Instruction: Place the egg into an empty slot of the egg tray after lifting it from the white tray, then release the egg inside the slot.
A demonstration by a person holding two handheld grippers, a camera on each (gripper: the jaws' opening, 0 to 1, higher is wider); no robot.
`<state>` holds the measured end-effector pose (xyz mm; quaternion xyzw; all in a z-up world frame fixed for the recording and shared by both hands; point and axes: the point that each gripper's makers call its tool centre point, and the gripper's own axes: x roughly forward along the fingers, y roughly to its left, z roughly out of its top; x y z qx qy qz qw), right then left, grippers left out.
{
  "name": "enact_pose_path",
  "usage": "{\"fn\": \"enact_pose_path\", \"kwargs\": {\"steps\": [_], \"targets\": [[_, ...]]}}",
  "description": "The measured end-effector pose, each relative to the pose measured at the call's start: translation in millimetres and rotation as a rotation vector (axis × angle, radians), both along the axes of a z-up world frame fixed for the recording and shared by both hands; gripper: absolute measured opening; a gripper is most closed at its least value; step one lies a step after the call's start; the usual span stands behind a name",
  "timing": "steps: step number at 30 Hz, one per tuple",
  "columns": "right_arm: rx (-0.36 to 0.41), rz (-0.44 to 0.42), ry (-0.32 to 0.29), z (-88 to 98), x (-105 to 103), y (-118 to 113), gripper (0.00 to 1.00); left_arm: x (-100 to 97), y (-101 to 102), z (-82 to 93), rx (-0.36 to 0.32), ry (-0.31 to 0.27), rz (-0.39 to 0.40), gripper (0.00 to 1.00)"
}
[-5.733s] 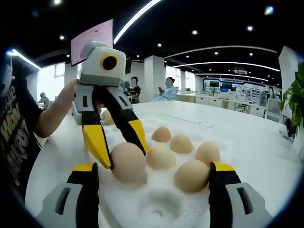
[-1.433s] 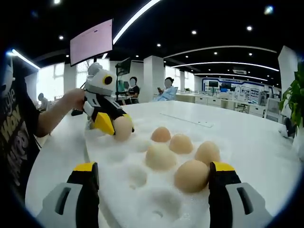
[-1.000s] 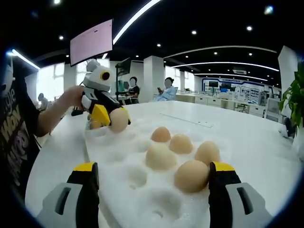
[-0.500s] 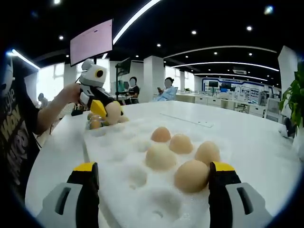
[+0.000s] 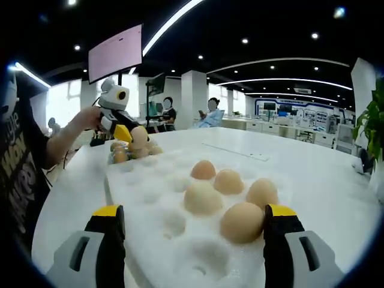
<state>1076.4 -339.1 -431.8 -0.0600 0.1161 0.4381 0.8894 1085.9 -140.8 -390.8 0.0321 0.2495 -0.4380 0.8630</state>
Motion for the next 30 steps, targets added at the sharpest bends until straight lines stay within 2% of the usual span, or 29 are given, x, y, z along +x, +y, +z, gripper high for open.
{"fn": "enact_pose_path", "kwargs": {"steps": [4,16,30], "targets": [[0.000,-0.001,0.000,-0.1,1.1,-1.0,1.00,-8.4,8.3,-2.3,-0.010,0.004,0.023,0.33],[-0.001,-0.004,-0.001,-0.6,1.5,-1.7,1.00,-8.5,51.5,-8.9,0.000,0.006,0.106,0.33],[0.001,-0.006,-0.003,-1.0,0.2,-0.5,1.00,-10.6,84.8,-2.8,-0.003,-0.010,0.167,0.33]]}}
